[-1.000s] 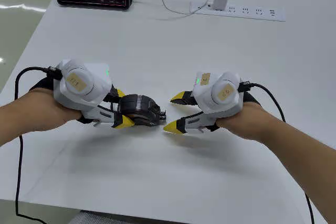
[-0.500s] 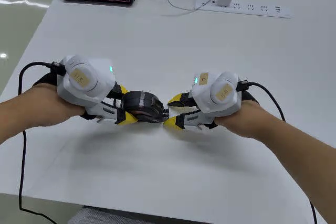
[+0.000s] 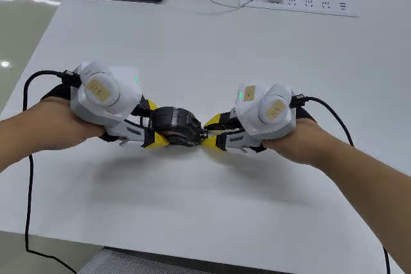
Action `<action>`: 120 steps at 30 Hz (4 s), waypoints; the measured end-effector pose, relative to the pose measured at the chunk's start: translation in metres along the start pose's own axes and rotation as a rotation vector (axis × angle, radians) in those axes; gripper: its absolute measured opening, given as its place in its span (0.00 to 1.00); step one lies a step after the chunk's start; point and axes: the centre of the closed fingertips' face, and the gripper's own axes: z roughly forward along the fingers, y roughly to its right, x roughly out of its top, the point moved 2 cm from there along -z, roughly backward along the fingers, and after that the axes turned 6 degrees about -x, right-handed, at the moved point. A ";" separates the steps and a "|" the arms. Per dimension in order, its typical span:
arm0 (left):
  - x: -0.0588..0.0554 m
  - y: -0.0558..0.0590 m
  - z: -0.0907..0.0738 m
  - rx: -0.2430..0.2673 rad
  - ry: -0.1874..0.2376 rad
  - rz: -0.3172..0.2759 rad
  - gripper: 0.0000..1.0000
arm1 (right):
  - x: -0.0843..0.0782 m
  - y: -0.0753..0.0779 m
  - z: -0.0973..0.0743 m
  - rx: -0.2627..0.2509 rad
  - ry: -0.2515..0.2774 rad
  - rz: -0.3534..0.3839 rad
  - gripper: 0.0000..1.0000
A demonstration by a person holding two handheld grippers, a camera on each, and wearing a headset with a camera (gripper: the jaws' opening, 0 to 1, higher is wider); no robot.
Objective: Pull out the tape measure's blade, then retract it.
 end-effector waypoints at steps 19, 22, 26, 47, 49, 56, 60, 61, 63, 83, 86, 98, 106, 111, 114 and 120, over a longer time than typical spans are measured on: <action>-0.001 0.000 0.000 0.005 -0.025 0.035 0.27 | 0.000 0.000 0.000 -0.019 -0.015 -0.024 0.10; -0.001 0.000 0.000 0.004 -0.026 0.036 0.27 | 0.000 0.000 0.000 -0.027 -0.017 -0.017 0.09; -0.001 0.000 0.000 0.000 -0.031 0.032 0.26 | -0.001 -0.001 -0.001 -0.039 -0.014 -0.006 0.09; -0.002 -0.001 0.000 -0.008 -0.030 0.030 0.26 | -0.004 0.001 -0.008 -0.039 -0.016 0.022 0.08; -0.002 -0.001 0.000 -0.008 -0.030 0.030 0.26 | -0.005 0.001 -0.010 -0.040 -0.017 0.027 0.08; -0.002 -0.001 0.000 -0.011 -0.029 0.029 0.26 | -0.010 0.002 -0.018 -0.049 -0.025 0.030 0.08; -0.002 0.000 0.000 -0.011 -0.029 0.033 0.27 | -0.012 0.002 -0.020 -0.054 -0.032 0.026 0.08; -0.002 0.000 0.000 -0.010 -0.030 0.033 0.27 | -0.013 0.002 -0.021 -0.055 -0.033 0.024 0.08; -0.002 0.000 0.000 -0.011 -0.030 0.035 0.27 | -0.014 0.001 -0.023 -0.054 -0.035 0.035 0.08; -0.001 0.000 0.000 -0.016 -0.031 0.038 0.27 | -0.025 0.001 -0.038 -0.071 -0.063 0.076 0.08; -0.001 0.000 0.000 -0.016 -0.032 0.040 0.27 | -0.027 0.002 -0.040 -0.074 -0.068 0.072 0.08; 0.000 0.000 0.001 -0.019 -0.033 0.040 0.27 | -0.035 0.003 -0.048 -0.082 -0.086 0.064 0.08; 0.000 0.000 0.001 -0.019 -0.031 0.043 0.27 | -0.039 0.004 -0.052 -0.087 -0.101 0.056 0.08; 0.000 0.000 0.001 -0.020 -0.032 0.047 0.27 | -0.041 0.004 -0.056 -0.090 -0.108 0.054 0.08; -0.001 0.000 0.001 -0.020 -0.033 0.048 0.27 | -0.043 0.005 -0.058 -0.092 -0.114 0.053 0.07; -0.001 0.000 0.001 -0.022 -0.030 0.048 0.27 | -0.047 0.006 -0.065 -0.095 -0.124 0.055 0.07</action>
